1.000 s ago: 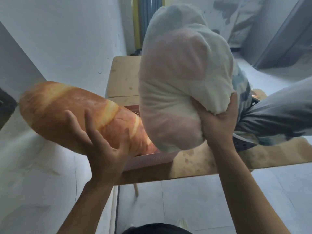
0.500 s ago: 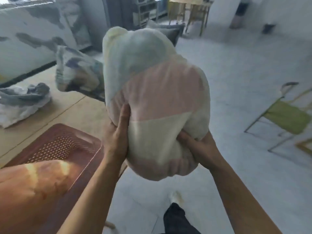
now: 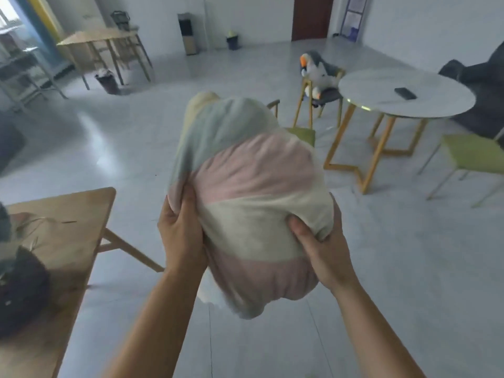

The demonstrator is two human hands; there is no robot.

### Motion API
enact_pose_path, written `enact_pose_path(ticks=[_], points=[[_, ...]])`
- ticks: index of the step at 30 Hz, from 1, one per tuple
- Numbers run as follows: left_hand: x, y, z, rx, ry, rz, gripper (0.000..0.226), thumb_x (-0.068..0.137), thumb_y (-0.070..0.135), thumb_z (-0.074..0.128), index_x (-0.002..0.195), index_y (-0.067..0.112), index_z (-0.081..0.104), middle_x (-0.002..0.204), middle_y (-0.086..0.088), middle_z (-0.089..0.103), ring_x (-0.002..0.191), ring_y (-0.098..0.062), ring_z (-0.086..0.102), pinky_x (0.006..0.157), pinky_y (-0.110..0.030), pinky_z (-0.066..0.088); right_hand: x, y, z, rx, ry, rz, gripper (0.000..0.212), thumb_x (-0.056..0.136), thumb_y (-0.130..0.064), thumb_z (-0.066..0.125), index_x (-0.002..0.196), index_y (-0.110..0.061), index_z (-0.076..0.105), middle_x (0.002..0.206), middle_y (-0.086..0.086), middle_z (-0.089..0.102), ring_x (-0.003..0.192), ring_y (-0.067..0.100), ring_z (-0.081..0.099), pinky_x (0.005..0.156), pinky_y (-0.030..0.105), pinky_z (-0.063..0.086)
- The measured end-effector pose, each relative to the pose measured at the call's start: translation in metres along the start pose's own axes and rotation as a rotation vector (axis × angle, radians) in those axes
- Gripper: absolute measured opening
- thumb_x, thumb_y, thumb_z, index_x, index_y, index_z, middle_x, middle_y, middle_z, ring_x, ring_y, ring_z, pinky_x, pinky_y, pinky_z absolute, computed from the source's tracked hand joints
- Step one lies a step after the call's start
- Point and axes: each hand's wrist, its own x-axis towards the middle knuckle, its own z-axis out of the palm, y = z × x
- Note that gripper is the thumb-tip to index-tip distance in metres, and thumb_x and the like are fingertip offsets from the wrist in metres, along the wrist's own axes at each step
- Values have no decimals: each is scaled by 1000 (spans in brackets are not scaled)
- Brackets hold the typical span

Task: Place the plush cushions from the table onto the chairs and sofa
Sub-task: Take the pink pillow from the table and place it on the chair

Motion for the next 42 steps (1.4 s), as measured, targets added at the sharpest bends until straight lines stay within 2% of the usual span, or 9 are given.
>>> enact_pose_path(ticks=[5, 9, 15, 23, 28, 31, 36, 39, 42], points=[[20, -42, 110, 65, -100, -80, 15, 100, 39, 59, 102, 34, 73, 99, 16, 76, 97, -3, 72, 82, -24, 54, 65, 14, -76, 1, 12, -37, 100, 63, -65, 81, 150, -40, 39, 134, -35, 59, 124, -13, 57, 96, 12, 50], [44, -75, 173, 164, -286, -97, 51, 87, 60, 63, 129, 30, 62, 128, 13, 68, 123, -8, 62, 109, -40, 47, 123, 21, -101, -13, 62, -44, 82, 66, -55, 88, 137, -30, 55, 127, -20, 70, 119, -2, 65, 98, 22, 54], [118, -129, 243, 195, -258, -225, 110, 68, 77, 60, 155, 54, -3, 169, 13, 8, 146, 2, 26, 125, -39, 20, 241, 48, -97, -69, 236, -111, 44, 76, -39, 84, 116, -33, 67, 107, -26, 75, 103, -6, 70, 85, 13, 53], [305, -206, 361, 181, -375, -346, 73, 78, 87, 45, 141, 50, 50, 154, 17, 43, 144, -4, 39, 122, -48, 29, 475, 69, -63, -284, 180, -274, 46, 85, -8, 85, 128, -12, 69, 110, -11, 77, 105, 3, 72, 83, 28, 59], [392, -194, 457, 80, -703, -365, 77, 86, 80, 50, 146, 31, 53, 143, 4, 63, 135, -15, 56, 113, -47, 41, 587, 33, -55, -302, -60, -241, 72, 80, -49, 80, 144, -27, 55, 142, -16, 62, 136, 3, 54, 110, 26, 46], [437, -204, 507, 153, -539, -372, 47, 95, 57, 61, 135, 33, 62, 129, 6, 72, 124, -16, 65, 108, -48, 49, 649, 32, -74, -94, -78, -159, 51, 93, -48, 66, 141, -39, 52, 141, -20, 64, 134, 0, 56, 107, 19, 47], [515, -242, 591, 179, -389, -401, 23, 106, 27, 52, 118, 25, 71, 111, 6, 78, 108, -14, 72, 100, -41, 55, 786, 91, -107, 14, 342, 59, 40, 90, -44, 70, 128, -40, 58, 135, -11, 65, 105, 11, 73, 83, 20, 56], [561, -271, 648, 168, -368, -472, 21, 106, 27, 52, 109, 28, 73, 106, 9, 79, 102, -9, 74, 91, -31, 55, 865, 136, -123, -41, 242, 258, 60, 84, -63, 67, 139, -48, 47, 137, -29, 50, 118, -9, 56, 93, 12, 42], [617, -302, 702, 229, -328, -551, 27, 103, 41, 55, 119, 26, 72, 114, 5, 78, 108, -14, 73, 95, -36, 55, 945, 160, -133, 25, 91, 417, 64, 75, -83, 65, 127, -46, 56, 121, -23, 66, 109, -4, 64, 81, 18, 49]])
